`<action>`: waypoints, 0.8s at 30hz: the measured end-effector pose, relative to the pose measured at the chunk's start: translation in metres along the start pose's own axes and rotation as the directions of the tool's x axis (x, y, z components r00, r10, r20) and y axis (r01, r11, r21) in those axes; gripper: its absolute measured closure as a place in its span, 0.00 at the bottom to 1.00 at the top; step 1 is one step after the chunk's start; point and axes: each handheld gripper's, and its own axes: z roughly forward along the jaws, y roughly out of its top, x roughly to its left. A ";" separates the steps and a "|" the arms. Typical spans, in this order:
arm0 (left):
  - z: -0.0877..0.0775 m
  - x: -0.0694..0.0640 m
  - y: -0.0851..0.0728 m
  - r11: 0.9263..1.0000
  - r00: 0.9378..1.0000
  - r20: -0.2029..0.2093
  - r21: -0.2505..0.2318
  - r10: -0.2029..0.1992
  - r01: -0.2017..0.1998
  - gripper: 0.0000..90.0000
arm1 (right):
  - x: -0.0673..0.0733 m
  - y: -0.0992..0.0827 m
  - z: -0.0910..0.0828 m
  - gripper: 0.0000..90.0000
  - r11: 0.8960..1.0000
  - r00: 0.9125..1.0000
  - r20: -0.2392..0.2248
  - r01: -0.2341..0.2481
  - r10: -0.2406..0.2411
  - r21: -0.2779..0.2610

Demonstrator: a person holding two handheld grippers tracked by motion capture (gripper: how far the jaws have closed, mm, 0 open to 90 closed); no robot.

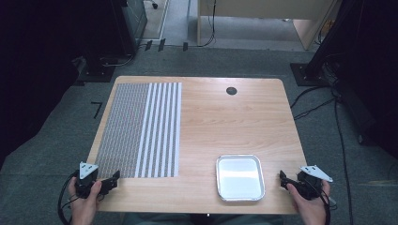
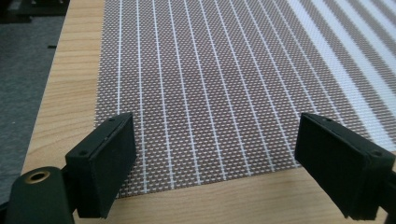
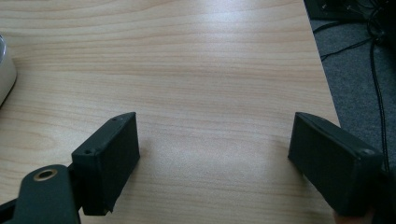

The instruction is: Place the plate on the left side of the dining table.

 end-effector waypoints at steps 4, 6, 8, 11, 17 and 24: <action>-0.005 0.001 0.002 0.999 1.000 0.011 -0.038 -0.017 0.017 0.14 | 0.000 0.000 0.000 0.18 1.000 1.000 0.003 0.001 -0.001 -0.001; -0.006 0.000 0.003 0.998 0.999 0.025 -0.051 -0.026 0.027 0.15 | 0.002 0.000 -0.001 0.19 1.000 1.000 0.025 0.016 -0.016 -0.013; -0.008 -0.005 0.004 0.998 1.000 -0.002 -0.062 -0.012 0.012 0.19 | 0.003 0.002 -0.005 0.20 0.999 0.999 0.037 0.023 -0.022 -0.036; -0.010 -0.009 0.005 0.997 1.000 -0.015 -0.080 -0.010 0.009 0.24 | 0.004 0.004 -0.009 0.20 0.998 0.999 0.034 0.015 -0.013 -0.057; -0.013 -0.022 0.011 0.995 1.000 -0.001 -0.096 0.005 -0.005 0.15 | 0.010 0.010 -0.021 0.21 0.994 0.999 -0.005 -0.036 0.035 -0.105; -0.010 -0.044 0.018 0.995 0.999 0.016 -0.091 0.036 -0.034 0.12 | 0.020 0.016 -0.029 0.26 0.989 0.997 -0.025 -0.080 0.077 -0.127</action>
